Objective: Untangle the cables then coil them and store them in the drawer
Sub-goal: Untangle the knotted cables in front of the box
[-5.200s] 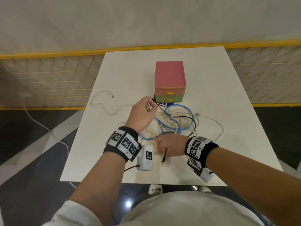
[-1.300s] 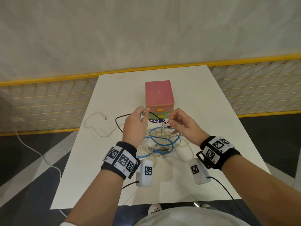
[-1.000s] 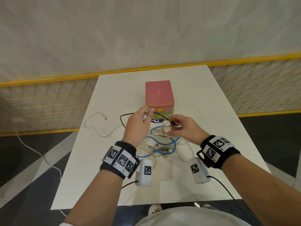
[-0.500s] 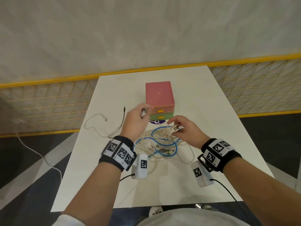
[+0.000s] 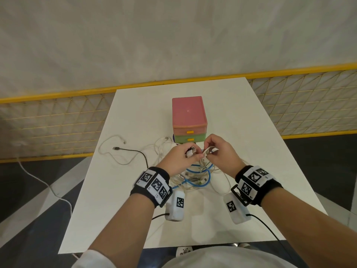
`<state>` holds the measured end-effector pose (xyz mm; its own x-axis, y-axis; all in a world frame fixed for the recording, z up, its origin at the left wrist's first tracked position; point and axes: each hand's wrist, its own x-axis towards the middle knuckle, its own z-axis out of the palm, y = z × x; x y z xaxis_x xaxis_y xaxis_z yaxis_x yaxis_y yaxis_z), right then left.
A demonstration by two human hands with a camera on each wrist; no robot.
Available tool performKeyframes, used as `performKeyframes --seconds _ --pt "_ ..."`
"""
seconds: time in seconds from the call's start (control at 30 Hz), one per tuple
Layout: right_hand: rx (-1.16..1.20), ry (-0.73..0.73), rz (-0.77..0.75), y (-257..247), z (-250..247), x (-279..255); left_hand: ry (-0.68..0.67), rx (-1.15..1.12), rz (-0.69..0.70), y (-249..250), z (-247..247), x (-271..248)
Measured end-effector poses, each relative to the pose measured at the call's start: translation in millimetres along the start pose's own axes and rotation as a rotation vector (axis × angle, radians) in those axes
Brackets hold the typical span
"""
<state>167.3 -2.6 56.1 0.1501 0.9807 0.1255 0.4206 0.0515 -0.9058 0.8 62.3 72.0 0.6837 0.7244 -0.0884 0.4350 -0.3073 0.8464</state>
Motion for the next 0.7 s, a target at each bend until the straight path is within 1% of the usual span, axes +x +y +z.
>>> performKeyframes --seconds 0.17,0.3,0.37,0.43,0.47,0.5,0.53,0.6,0.63,0.7 --pt "0.026 -0.029 -0.01 0.9 0.8 1.5 -0.025 -0.033 -0.038 -0.5 -1.5 3.3" --pt "0.018 -0.064 -0.032 4.2 -3.1 -1.8 -0.01 0.024 -0.068 -0.9 -6.4 5.5" --pt "0.014 -0.051 -0.045 3.5 -4.8 -4.8 0.011 0.003 -0.082 -0.2 -7.6 5.8" --pt "0.02 -0.028 -0.038 2.1 -8.2 -6.3 0.067 -0.028 -0.083 3.3 -8.2 5.2" --pt "-0.006 -0.023 -0.031 2.7 -10.4 -6.9 0.1 -0.041 -0.086 4.8 -9.4 5.8" --pt "-0.083 -0.015 -0.033 4.1 -12.0 -7.5 0.128 -0.06 -0.093 6.9 -11.2 6.2" --pt "-0.212 -0.005 -0.042 5.4 -13.3 -8.3 0.148 -0.095 -0.1 9.8 -13.3 6.2" --pt "-0.498 0.06 -0.103 -0.2 -15.2 -9.1 0.174 -0.207 -0.103 18.2 -16.4 6.7" --pt "-0.564 0.09 -0.179 -5.4 -14.5 -8.1 0.186 -0.268 -0.098 23.8 -17.9 6.8" --pt "-0.507 0.051 -0.337 -17.2 -11.0 -0.3 0.199 -0.363 -0.061 38.8 -20.6 5.3"
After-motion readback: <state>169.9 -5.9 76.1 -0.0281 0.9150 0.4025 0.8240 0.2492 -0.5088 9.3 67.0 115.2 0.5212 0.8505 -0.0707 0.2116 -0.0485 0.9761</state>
